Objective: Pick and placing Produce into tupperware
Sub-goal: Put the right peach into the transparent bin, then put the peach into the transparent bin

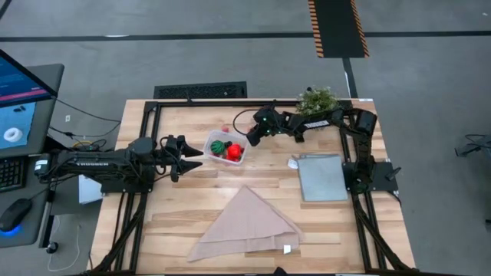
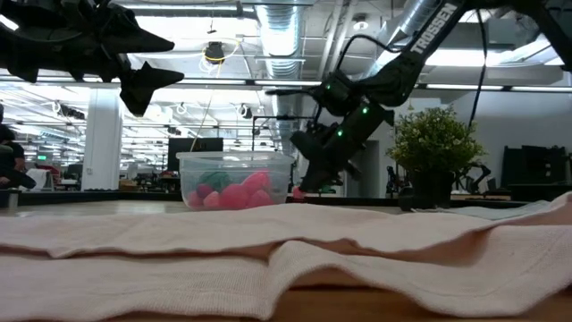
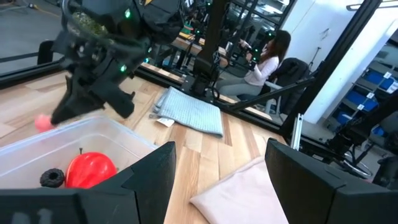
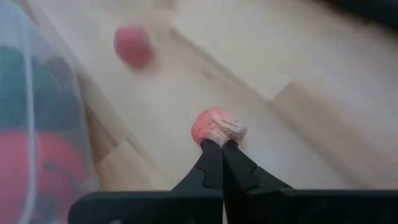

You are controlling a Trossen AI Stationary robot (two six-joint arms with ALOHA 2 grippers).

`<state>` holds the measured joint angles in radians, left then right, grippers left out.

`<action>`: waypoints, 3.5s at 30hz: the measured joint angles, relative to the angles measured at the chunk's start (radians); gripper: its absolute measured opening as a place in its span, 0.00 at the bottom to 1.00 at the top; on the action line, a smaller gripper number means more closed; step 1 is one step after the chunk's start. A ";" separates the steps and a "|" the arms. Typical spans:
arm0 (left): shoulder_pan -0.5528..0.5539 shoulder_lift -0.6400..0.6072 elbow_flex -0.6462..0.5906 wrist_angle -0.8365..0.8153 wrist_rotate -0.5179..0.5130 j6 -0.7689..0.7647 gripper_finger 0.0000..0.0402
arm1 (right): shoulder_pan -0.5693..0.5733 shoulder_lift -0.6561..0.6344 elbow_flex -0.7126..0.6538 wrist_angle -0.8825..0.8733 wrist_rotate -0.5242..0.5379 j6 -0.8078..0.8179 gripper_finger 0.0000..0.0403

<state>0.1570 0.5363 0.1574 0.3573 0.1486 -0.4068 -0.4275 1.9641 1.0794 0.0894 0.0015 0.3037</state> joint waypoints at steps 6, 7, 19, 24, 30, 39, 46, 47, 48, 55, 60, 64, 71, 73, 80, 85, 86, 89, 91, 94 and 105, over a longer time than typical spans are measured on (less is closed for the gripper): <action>0.000 0.000 0.000 0.000 -0.004 0.000 0.59 | 0.008 -0.099 0.000 -0.027 0.047 -0.035 0.03; 0.000 0.000 0.000 0.000 -0.006 0.000 0.59 | 0.018 -0.116 0.000 -0.023 0.050 -0.042 0.03; 0.000 0.000 0.000 -0.011 -0.256 0.009 0.59 | 0.201 -0.227 0.000 0.014 0.006 -0.055 0.03; 0.000 0.000 0.000 -0.014 -0.315 0.011 0.59 | 0.216 -0.177 0.029 0.006 -0.008 -0.043 0.04; 0.000 0.000 0.000 -0.032 -0.319 -0.054 0.59 | 0.216 -0.098 0.088 0.012 -0.055 -0.067 0.05; 0.000 0.000 0.000 -0.018 -0.351 -0.074 0.59 | 0.217 -0.094 0.100 0.015 -0.083 -0.123 0.30; 0.002 0.000 0.030 -0.007 -0.467 -0.048 0.59 | 0.216 -0.097 0.100 0.024 -0.082 -0.135 0.55; 0.003 0.003 0.041 -0.022 -0.468 -0.042 0.59 | 0.212 -0.101 0.099 0.021 -0.079 -0.128 0.57; 0.005 0.007 0.055 -0.047 -0.468 -0.041 0.59 | 0.209 -0.108 0.099 0.015 -0.080 -0.127 0.59; 0.087 0.111 0.205 -0.296 -0.448 -0.064 0.59 | 0.195 -0.129 0.095 -0.008 -0.080 -0.122 0.63; 0.208 0.254 0.356 -0.442 -0.326 -0.002 0.59 | 0.197 -0.174 0.081 -0.026 -0.079 -0.145 0.63; 0.345 0.361 0.442 -0.473 -0.066 0.121 0.59 | 0.183 -0.262 0.016 0.013 -0.078 -0.157 0.63; 0.620 0.489 0.545 -0.554 0.146 0.252 0.59 | 0.141 -0.494 -0.170 0.086 -0.069 -0.143 0.63; 0.695 0.550 0.582 -0.594 0.216 0.282 0.59 | 0.130 -0.545 -0.214 0.084 -0.052 -0.122 0.63; 0.836 0.898 0.833 -0.827 0.356 0.381 0.59 | 0.112 -0.662 -0.312 0.075 -0.049 -0.066 0.63; 0.855 1.094 1.097 -1.051 0.359 0.513 0.59 | 0.142 -0.685 -0.323 0.041 -0.049 -0.042 0.63; 0.855 1.119 1.128 -1.070 0.356 0.516 0.59 | 0.148 -0.686 -0.323 0.040 -0.049 -0.042 0.63; 0.842 1.176 1.193 -1.086 0.334 0.517 0.59 | 0.157 -0.686 -0.323 0.029 -0.049 -0.046 0.63; 0.830 1.200 1.215 -1.089 0.338 0.520 0.59 | 0.150 -0.691 -0.323 0.018 -0.051 -0.070 0.63; 0.814 1.211 1.227 -1.094 0.330 0.567 0.59 | 0.149 -0.707 -0.323 0.023 -0.056 -0.195 0.63; 0.784 1.211 1.214 -1.061 0.318 0.569 0.59 | 0.073 -0.896 -0.627 0.541 -0.435 -0.222 0.63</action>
<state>0.9412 1.7477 1.3712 -0.7034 0.4665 0.1623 -0.3546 1.0683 0.4523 0.6300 -0.4333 0.0819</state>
